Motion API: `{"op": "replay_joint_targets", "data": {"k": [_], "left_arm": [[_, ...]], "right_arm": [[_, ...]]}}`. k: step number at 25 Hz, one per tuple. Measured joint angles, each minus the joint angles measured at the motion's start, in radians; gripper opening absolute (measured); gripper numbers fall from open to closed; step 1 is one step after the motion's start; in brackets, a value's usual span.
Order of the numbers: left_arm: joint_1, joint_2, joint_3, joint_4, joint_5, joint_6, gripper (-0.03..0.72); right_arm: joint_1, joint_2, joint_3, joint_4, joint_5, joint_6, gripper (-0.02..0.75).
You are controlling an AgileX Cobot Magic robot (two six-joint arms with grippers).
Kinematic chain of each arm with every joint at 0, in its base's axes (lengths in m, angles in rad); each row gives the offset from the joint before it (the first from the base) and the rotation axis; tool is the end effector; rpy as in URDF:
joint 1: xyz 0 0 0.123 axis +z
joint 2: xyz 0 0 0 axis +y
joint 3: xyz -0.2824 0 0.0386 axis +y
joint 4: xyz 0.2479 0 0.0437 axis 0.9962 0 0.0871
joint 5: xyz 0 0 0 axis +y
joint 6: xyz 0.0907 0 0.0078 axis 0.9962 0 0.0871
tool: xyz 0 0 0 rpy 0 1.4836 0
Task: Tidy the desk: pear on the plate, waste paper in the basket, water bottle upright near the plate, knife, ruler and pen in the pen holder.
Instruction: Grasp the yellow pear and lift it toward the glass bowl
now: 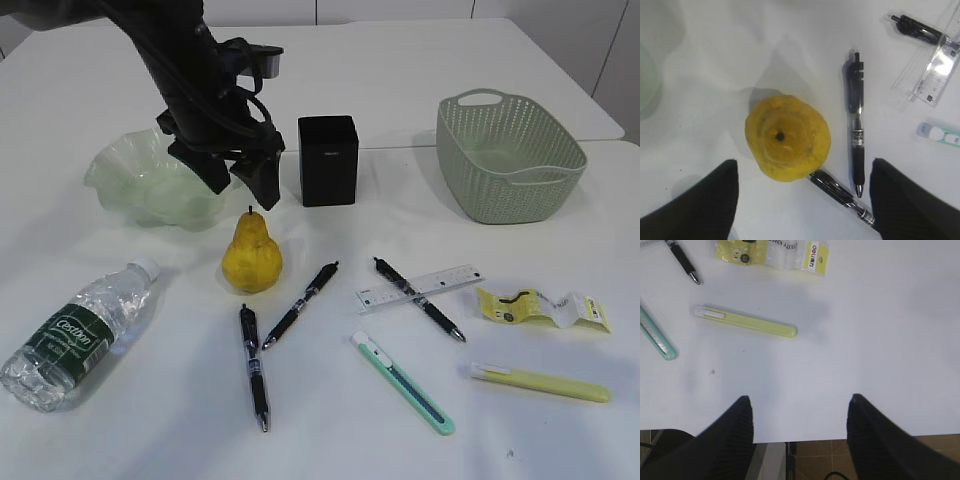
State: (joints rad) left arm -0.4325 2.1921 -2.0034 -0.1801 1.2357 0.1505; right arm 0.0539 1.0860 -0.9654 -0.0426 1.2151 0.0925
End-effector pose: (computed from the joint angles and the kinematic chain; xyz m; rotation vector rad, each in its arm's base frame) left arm 0.4190 -0.2104 0.2394 0.7840 2.8130 -0.3047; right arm 0.1825 0.0062 0.3181 0.0426 2.8167 -0.0260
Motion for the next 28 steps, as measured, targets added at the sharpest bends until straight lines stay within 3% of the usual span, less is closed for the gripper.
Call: {"op": "replay_joint_targets", "data": {"k": [28], "left_arm": [[0.0,0.098,-0.002,0.0,-0.002,0.001,0.58]], "right_arm": [[0.0,0.0,0.0,0.0,-0.007,0.0,0.472]]}}
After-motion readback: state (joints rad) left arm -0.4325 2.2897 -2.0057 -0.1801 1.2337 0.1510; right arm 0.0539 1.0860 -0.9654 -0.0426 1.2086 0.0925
